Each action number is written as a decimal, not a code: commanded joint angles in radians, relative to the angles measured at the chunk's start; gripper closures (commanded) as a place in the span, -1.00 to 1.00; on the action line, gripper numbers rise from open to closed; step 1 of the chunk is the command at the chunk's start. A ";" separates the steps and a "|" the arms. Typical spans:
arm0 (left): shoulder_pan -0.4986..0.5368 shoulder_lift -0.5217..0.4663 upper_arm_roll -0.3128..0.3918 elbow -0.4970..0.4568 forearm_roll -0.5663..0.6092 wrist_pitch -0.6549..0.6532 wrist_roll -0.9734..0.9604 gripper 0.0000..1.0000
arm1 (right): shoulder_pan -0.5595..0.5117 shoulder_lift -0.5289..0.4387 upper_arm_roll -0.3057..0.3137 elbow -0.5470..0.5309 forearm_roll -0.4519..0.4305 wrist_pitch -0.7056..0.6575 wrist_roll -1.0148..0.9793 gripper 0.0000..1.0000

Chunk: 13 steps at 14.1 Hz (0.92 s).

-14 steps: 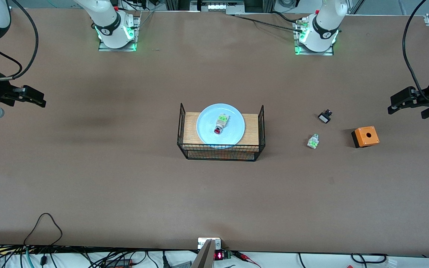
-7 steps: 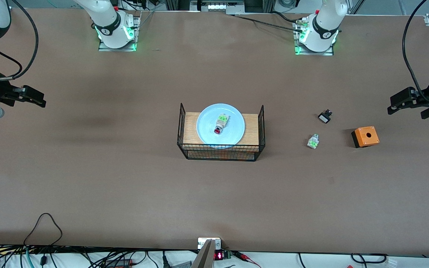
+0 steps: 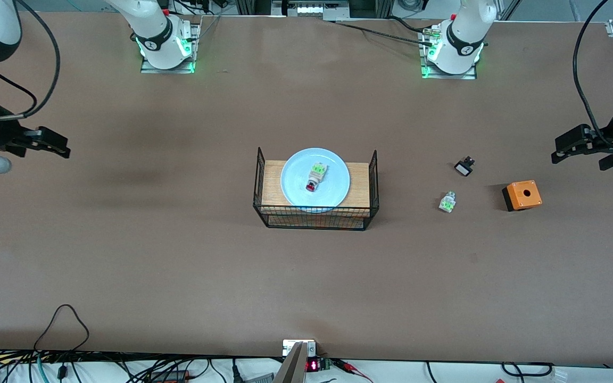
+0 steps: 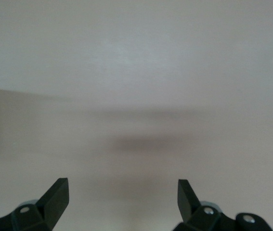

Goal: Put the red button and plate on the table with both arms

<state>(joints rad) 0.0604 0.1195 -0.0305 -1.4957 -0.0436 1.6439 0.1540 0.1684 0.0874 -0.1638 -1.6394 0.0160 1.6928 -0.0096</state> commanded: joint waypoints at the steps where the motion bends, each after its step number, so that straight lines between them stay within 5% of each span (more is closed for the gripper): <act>1: -0.020 0.005 0.001 0.015 0.016 -0.004 0.012 -1.00 | 0.086 0.003 0.001 0.013 0.033 0.002 0.004 -1.00; 10: -0.014 0.005 0.006 0.017 0.016 -0.003 0.021 -1.00 | 0.423 0.041 0.001 0.038 0.035 0.053 0.455 -1.00; 13: -0.013 0.005 0.006 0.015 0.017 -0.003 0.021 -1.00 | 0.461 0.095 0.000 0.070 0.027 0.053 0.527 -1.00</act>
<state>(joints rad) 0.0472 0.1195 -0.0274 -1.4953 -0.0436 1.6448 0.1540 0.6175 0.1347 -0.1486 -1.6175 0.0414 1.7526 0.4869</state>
